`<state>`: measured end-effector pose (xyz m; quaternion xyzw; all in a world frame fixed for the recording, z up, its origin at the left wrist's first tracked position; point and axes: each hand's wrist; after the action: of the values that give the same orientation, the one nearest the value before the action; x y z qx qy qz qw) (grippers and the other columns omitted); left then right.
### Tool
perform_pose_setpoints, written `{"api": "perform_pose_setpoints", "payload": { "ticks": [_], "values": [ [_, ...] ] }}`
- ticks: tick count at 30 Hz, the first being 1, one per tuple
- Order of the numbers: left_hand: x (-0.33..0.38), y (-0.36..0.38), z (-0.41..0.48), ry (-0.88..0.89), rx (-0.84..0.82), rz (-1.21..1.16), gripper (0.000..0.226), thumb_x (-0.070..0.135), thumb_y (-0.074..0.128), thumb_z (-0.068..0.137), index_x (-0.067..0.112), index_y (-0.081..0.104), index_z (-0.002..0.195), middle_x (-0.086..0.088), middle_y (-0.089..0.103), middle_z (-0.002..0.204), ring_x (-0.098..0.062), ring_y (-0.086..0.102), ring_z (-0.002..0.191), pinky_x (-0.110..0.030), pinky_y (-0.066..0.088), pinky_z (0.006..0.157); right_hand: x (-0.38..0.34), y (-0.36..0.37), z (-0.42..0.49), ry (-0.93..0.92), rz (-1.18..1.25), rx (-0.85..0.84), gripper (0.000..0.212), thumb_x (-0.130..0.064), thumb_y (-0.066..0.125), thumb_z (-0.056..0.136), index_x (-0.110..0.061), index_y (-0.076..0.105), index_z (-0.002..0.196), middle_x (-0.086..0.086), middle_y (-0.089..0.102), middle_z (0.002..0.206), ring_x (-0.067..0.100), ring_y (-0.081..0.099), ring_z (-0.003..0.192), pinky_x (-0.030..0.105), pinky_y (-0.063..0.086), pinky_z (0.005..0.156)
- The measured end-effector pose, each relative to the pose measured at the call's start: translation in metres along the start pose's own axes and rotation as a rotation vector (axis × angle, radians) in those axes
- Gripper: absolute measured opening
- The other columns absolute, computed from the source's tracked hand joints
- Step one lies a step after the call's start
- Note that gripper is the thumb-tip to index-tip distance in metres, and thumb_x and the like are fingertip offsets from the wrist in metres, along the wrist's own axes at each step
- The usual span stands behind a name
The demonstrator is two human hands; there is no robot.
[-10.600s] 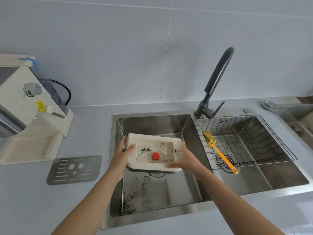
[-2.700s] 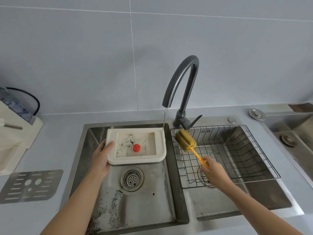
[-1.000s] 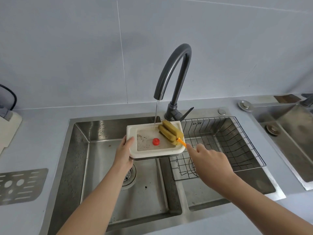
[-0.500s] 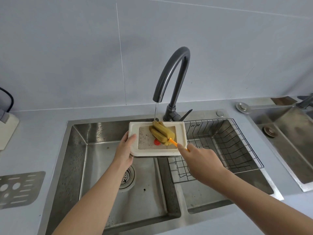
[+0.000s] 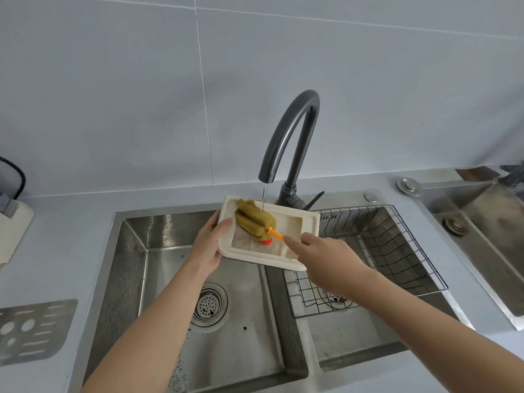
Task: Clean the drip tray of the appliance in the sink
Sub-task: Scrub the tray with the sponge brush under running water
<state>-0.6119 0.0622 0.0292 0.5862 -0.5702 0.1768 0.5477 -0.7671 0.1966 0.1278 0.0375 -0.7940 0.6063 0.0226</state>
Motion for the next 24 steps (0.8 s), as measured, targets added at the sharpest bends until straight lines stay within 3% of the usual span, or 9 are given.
{"api": "perform_pose_setpoints", "payload": {
  "ticks": [5, 11, 13, 15, 20, 24],
  "values": [
    [0.004, -0.003, 0.006, 0.018, -0.015, 0.038, 0.028, 0.005, 0.05, 0.089, 0.027, 0.061, 0.103, -0.001, 0.066, 0.095, -0.016, 0.063, 0.087, -0.028, 0.052, 0.069, 0.01, -0.001, 0.008, -0.05, 0.086, -0.03, 0.055, -0.012, 0.043, 0.094, -0.025, 0.022, 0.144, 0.004, 0.053, 0.112, 0.027, 0.059, 0.09, 0.03, 0.038, 0.062],
    [0.006, -0.012, 0.011, 0.015, -0.006, 0.062, 0.028, 0.008, 0.051, 0.089, 0.02, 0.06, 0.113, -0.002, 0.068, 0.093, -0.016, 0.065, 0.082, -0.028, 0.056, 0.067, 0.013, -0.006, 0.014, -0.129, 0.186, -0.09, 0.051, -0.013, 0.043, 0.095, -0.029, 0.03, 0.141, -0.003, 0.044, 0.092, 0.023, 0.057, 0.096, 0.031, 0.044, 0.073],
    [0.009, -0.015, 0.01, 0.019, 0.006, 0.062, 0.027, 0.008, 0.051, 0.089, 0.021, 0.06, 0.111, -0.001, 0.068, 0.092, -0.014, 0.065, 0.08, -0.026, 0.056, 0.064, 0.013, -0.007, 0.016, -0.15, 0.213, -0.12, 0.05, -0.013, 0.042, 0.095, -0.031, 0.031, 0.141, 0.0, 0.048, 0.095, 0.022, 0.055, 0.102, 0.034, 0.045, 0.081],
    [0.014, -0.019, 0.01, 0.026, 0.011, 0.084, 0.033, 0.009, 0.052, 0.089, 0.018, 0.056, 0.12, -0.002, 0.066, 0.095, -0.016, 0.063, 0.085, -0.027, 0.055, 0.064, 0.012, -0.008, 0.019, -0.174, 0.221, -0.14, 0.05, -0.013, 0.042, 0.095, -0.032, 0.032, 0.141, 0.002, 0.055, 0.107, 0.022, 0.054, 0.107, 0.035, 0.045, 0.086],
    [0.022, -0.029, 0.008, 0.031, 0.053, 0.133, 0.041, 0.008, 0.056, 0.086, 0.018, 0.052, 0.126, -0.005, 0.063, 0.102, -0.023, 0.059, 0.093, -0.04, 0.05, 0.081, 0.01, -0.014, 0.028, -0.242, 0.108, -0.115, 0.05, -0.016, 0.042, 0.096, -0.037, 0.032, 0.14, 0.0, 0.056, 0.118, 0.019, 0.052, 0.112, 0.033, 0.043, 0.085],
    [0.027, -0.035, 0.006, 0.056, 0.095, 0.114, 0.034, 0.003, 0.054, 0.087, 0.021, 0.055, 0.117, -0.003, 0.062, 0.098, -0.022, 0.059, 0.088, -0.041, 0.047, 0.087, 0.011, -0.02, 0.035, -0.284, -0.041, -0.074, 0.053, -0.013, 0.041, 0.095, -0.037, 0.03, 0.14, -0.003, 0.056, 0.12, 0.02, 0.053, 0.112, 0.031, 0.041, 0.077]
  ]
}}
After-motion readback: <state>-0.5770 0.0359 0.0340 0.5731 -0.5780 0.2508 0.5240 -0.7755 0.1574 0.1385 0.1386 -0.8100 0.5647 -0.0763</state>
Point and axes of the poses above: each hand's wrist, its own z-axis towards the middle knuckle, its own y-axis out of the palm, x = y × z
